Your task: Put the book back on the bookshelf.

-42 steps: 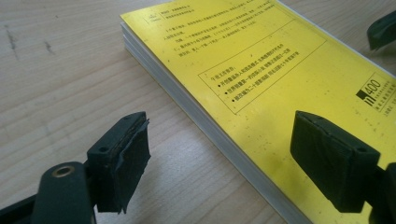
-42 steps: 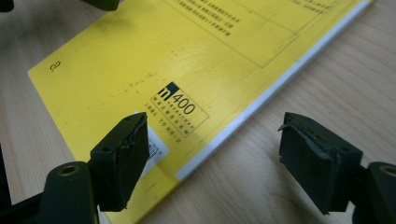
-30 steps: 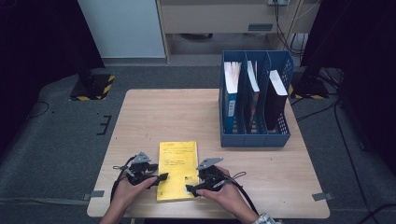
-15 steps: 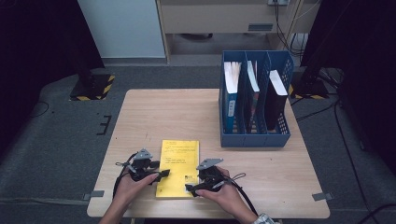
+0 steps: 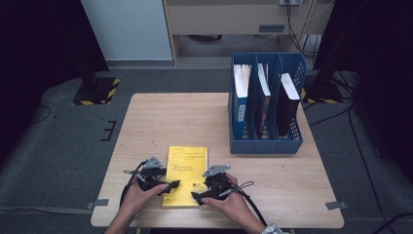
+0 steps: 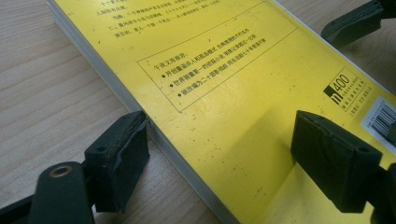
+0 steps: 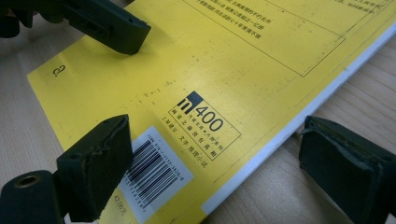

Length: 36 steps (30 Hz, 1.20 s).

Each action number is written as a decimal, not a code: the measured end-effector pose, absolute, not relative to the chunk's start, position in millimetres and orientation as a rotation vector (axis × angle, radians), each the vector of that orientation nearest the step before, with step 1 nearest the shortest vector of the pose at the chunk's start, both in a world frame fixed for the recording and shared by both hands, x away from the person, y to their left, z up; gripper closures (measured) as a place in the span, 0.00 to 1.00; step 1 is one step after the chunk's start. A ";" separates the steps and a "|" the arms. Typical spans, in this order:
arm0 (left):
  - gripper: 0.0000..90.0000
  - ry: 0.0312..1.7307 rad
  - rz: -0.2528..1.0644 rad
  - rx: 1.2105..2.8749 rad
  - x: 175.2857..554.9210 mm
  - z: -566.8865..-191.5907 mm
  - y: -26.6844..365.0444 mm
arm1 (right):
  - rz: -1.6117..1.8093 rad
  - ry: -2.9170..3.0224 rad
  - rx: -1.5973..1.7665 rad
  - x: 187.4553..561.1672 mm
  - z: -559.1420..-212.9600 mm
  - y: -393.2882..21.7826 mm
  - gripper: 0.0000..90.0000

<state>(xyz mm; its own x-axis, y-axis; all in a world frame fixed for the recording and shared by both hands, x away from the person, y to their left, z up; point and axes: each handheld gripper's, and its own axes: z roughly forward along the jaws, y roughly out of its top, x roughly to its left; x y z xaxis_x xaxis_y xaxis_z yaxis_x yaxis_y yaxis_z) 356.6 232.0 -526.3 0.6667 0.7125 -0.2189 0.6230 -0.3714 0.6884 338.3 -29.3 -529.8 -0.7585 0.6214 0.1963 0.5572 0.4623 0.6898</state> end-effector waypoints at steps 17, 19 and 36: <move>0.37 1.067 0.108 2.000 356.6 -514.6 239.3 | 1.197 2.610 1.048 338.3 -530.6 -29.9 0.11; 0.38 1.060 0.099 1.983 356.0 -513.3 239.4 | 1.200 2.607 1.056 338.1 -530.7 -29.7 0.11; 0.40 0.963 0.077 2.095 358.0 -512.5 225.7 | 1.211 2.625 1.027 339.4 -531.0 -32.1 0.11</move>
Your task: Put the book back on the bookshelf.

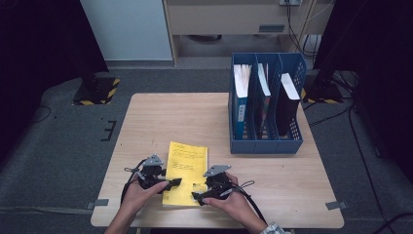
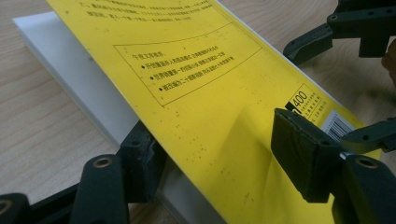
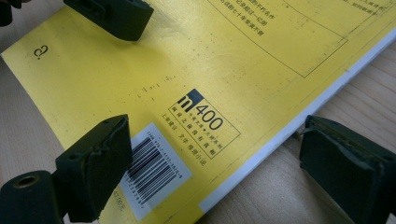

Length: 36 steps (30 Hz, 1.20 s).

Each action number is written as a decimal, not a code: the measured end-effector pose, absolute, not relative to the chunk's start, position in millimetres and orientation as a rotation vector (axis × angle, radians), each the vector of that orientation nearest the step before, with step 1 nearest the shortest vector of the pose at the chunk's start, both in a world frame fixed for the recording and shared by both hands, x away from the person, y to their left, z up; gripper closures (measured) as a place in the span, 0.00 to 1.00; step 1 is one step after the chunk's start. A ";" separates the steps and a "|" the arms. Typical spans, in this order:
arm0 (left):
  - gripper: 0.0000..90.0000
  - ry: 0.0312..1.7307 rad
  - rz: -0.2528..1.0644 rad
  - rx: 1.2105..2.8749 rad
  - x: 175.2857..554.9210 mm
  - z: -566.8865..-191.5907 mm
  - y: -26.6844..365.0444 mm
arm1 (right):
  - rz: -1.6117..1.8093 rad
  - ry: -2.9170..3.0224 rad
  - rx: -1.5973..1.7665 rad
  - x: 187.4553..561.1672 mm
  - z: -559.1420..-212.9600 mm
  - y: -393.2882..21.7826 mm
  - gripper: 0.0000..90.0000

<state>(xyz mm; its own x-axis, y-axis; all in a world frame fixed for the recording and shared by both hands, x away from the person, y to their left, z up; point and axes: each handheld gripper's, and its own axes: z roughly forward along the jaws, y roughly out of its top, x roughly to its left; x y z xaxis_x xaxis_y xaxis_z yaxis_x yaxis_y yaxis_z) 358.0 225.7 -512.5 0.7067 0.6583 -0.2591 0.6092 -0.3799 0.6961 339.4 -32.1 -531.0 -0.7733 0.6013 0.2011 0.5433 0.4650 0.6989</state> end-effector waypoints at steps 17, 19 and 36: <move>0.49 0.908 -0.088 2.221 392.4 -503.4 215.5 | 1.211 2.646 1.006 341.0 -530.7 -33.5 0.11; 0.50 0.899 -0.101 2.230 394.5 -501.8 215.6 | 1.210 2.646 1.005 341.0 -530.7 -33.5 0.11; 0.52 0.858 -0.150 2.320 401.6 -498.3 204.0 | 1.197 2.665 0.996 350.1 -529.9 -32.7 0.09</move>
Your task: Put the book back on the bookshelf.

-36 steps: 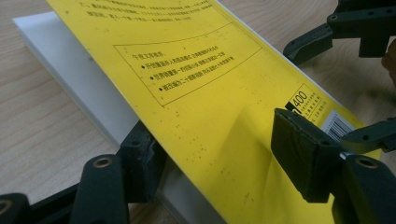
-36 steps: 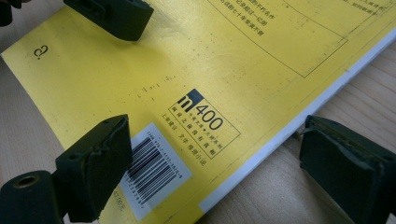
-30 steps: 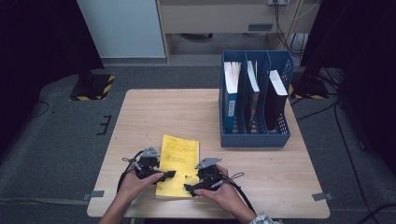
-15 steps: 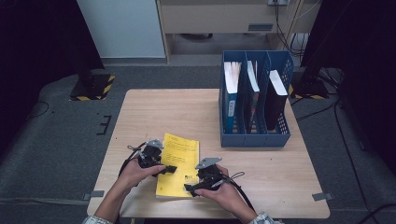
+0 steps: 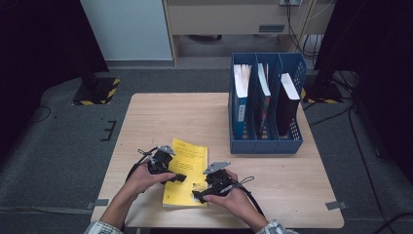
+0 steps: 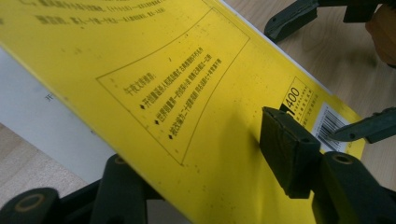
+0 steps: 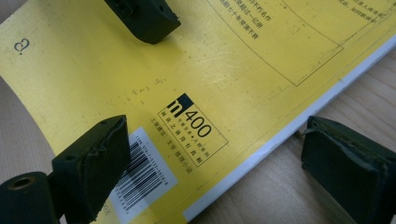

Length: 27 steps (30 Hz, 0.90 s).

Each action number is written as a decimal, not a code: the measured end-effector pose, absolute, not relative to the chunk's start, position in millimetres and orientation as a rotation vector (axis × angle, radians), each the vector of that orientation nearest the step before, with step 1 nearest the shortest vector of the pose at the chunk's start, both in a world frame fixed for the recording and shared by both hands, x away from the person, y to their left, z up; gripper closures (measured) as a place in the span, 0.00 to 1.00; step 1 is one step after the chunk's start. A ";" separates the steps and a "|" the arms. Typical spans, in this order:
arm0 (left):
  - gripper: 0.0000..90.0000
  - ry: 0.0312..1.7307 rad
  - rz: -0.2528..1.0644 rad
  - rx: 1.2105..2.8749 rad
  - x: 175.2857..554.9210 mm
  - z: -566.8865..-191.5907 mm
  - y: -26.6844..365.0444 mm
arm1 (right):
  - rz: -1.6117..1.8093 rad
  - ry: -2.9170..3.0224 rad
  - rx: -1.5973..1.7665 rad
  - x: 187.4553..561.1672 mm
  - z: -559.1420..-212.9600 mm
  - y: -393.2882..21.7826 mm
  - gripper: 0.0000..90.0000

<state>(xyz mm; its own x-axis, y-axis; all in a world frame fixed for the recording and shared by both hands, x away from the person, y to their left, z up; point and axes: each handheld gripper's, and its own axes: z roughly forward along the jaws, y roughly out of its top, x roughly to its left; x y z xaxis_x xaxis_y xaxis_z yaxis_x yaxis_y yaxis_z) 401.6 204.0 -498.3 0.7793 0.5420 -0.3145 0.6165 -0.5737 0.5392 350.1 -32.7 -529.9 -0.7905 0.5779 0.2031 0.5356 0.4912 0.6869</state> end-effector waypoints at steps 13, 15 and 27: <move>0.63 0.871 -0.185 2.320 405.7 -499.8 205.2 | 1.202 2.652 0.982 351.5 -531.2 -32.8 0.08; 0.63 0.867 -0.189 2.321 406.2 -499.7 204.9 | 1.199 2.653 0.983 351.1 -531.2 -32.3 0.08; 0.71 0.852 -0.216 2.315 410.0 -496.6 203.5 | 1.174 2.672 0.983 352.6 -530.0 -30.5 0.06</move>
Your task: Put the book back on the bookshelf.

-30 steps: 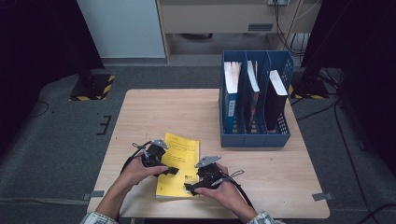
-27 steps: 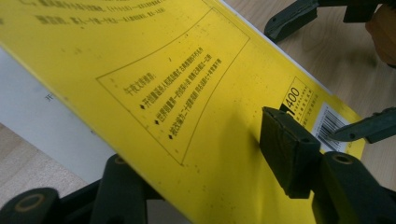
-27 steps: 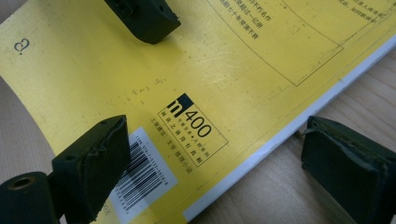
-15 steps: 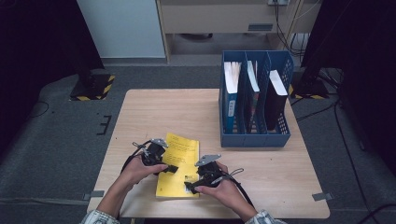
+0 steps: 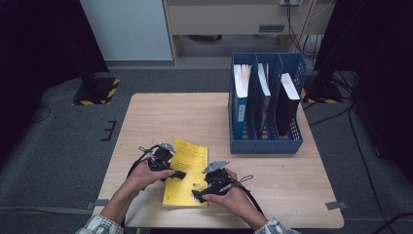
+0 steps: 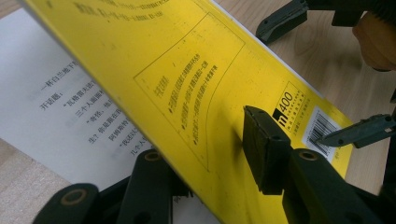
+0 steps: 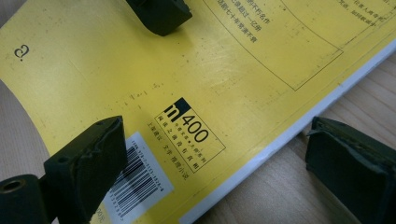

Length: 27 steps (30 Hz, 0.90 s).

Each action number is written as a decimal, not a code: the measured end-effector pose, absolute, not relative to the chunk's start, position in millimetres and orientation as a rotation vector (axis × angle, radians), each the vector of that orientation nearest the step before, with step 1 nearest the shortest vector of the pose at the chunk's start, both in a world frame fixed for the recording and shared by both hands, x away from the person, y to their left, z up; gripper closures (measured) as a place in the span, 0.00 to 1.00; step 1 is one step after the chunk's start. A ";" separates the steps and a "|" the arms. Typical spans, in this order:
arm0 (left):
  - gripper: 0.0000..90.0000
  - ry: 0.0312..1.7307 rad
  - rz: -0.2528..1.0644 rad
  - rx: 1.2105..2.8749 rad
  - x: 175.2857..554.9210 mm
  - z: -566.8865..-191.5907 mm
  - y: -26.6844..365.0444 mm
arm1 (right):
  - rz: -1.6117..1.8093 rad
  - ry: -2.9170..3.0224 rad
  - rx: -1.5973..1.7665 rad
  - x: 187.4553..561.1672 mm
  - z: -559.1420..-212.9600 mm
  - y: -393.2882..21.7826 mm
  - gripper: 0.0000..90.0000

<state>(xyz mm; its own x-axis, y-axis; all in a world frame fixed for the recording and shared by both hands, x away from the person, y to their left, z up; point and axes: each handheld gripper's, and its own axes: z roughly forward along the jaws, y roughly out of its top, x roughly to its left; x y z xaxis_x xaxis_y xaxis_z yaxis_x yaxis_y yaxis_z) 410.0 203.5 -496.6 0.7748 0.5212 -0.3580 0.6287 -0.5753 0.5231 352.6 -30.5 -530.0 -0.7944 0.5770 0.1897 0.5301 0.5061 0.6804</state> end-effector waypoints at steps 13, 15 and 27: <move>0.78 0.852 -0.226 2.286 410.0 -497.7 207.4 | 1.159 2.678 0.971 357.1 -530.1 -28.8 0.04; 0.80 0.856 -0.209 2.280 407.9 -497.7 207.5 | 1.159 2.678 0.975 358.3 -529.9 -28.4 0.04; 0.85 0.858 -0.220 2.259 408.5 -493.1 207.0 | 1.164 2.684 0.984 371.9 -529.9 -28.4 0.03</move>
